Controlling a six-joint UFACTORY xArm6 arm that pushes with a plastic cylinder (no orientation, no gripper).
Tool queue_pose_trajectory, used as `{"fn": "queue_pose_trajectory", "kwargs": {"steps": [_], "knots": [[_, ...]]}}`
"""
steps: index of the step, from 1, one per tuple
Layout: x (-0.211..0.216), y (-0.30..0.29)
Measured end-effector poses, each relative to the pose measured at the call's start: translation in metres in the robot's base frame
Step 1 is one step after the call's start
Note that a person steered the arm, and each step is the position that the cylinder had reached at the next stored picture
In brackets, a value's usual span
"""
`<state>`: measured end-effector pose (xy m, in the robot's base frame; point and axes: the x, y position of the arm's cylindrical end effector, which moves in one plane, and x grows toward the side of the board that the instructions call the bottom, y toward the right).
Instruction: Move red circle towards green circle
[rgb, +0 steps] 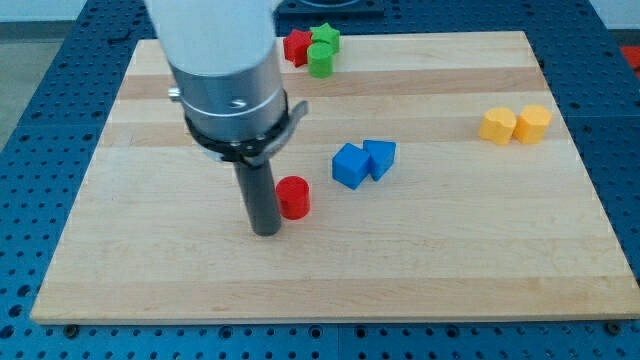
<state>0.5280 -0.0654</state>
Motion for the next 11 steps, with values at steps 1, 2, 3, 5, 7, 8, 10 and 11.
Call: {"fn": "queue_pose_trajectory", "kwargs": {"steps": [1,2,3,5,7,8,10,11], "knots": [[-0.005,0.034],[-0.029,0.039],[-0.062,0.039],[-0.136,0.04],[-0.158,0.042],[-0.14,0.049],[-0.101,0.049],[-0.088,0.039]]}}
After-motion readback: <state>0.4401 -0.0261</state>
